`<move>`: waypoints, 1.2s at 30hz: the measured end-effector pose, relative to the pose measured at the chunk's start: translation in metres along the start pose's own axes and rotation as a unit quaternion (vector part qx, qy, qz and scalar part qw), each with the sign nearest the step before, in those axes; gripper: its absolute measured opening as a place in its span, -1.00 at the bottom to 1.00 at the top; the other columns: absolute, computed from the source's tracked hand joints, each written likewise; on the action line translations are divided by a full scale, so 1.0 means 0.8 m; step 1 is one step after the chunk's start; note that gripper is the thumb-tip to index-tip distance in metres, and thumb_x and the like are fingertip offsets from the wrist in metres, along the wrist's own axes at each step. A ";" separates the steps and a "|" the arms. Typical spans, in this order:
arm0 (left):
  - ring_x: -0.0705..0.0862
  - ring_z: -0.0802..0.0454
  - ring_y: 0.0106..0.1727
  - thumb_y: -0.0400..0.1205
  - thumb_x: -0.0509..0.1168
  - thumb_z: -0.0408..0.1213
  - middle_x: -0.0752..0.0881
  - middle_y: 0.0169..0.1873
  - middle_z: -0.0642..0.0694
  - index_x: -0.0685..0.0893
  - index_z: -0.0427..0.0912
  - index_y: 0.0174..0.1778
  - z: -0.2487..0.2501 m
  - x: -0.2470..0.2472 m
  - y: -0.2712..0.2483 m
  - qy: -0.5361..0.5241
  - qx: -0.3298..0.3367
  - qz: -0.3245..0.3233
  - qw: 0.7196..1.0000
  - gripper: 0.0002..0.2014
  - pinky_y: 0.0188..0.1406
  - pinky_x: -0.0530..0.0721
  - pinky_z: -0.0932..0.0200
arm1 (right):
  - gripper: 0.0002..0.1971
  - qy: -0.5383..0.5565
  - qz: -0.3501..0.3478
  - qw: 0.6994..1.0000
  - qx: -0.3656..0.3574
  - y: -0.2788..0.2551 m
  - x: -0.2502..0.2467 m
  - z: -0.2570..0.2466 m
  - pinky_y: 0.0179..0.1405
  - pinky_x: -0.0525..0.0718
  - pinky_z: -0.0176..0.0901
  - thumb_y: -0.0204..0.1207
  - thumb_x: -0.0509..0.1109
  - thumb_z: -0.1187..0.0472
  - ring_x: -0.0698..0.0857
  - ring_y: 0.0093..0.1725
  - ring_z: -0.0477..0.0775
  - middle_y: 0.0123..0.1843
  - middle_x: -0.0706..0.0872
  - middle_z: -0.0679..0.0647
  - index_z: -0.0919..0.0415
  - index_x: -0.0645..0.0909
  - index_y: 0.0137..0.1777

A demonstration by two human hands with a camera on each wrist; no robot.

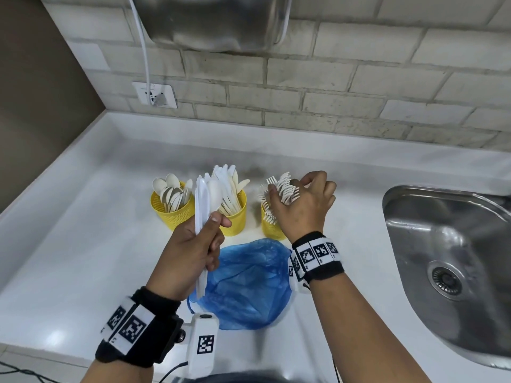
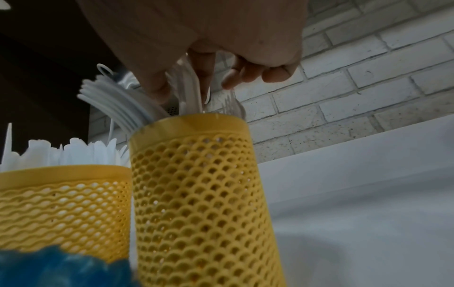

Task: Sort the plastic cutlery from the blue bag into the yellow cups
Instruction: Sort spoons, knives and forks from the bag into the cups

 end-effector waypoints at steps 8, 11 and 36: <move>0.26 0.06 -0.55 0.82 0.17 -0.13 0.36 -0.47 -0.05 0.71 -0.19 -0.08 -0.004 0.007 0.005 0.001 -0.004 -0.005 1.000 -0.70 -0.53 0.30 0.20 | -0.64 0.033 -0.042 0.998 0.038 0.009 0.011 0.009 0.14 0.47 0.25 0.38 0.64 -0.14 0.43 0.22 0.30 0.17 0.52 0.11 -0.01 0.52 -0.25; 0.27 0.06 -0.55 0.82 0.17 -0.12 0.36 -0.48 -0.04 0.71 -0.19 -0.07 -0.003 0.007 0.006 0.005 -0.006 -0.007 1.000 -0.70 -0.54 0.32 0.22 | -0.60 -0.007 -0.071 0.997 0.028 0.012 0.020 0.009 0.19 0.47 0.18 0.39 0.54 -0.27 0.39 0.26 0.21 0.22 0.47 0.04 0.04 0.74 -0.02; 0.28 0.05 -0.59 0.74 0.21 -0.01 0.41 -0.51 -0.09 0.75 -0.14 -0.04 0.006 0.028 0.010 -0.035 0.001 -0.055 0.998 -0.69 -0.59 0.39 0.26 | -0.25 -0.145 -0.324 0.933 -0.063 -0.005 0.062 -0.020 0.69 -0.06 0.56 0.77 -0.10 -0.24 -0.07 0.82 0.13 0.86 -0.04 0.11 0.23 -0.02 0.81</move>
Point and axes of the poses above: each hand's wrist, its own y-axis towards the middle knuckle, its own x-axis out of the palm, z = x × y, the point moved 10 cm from there along y, towards the middle knuckle
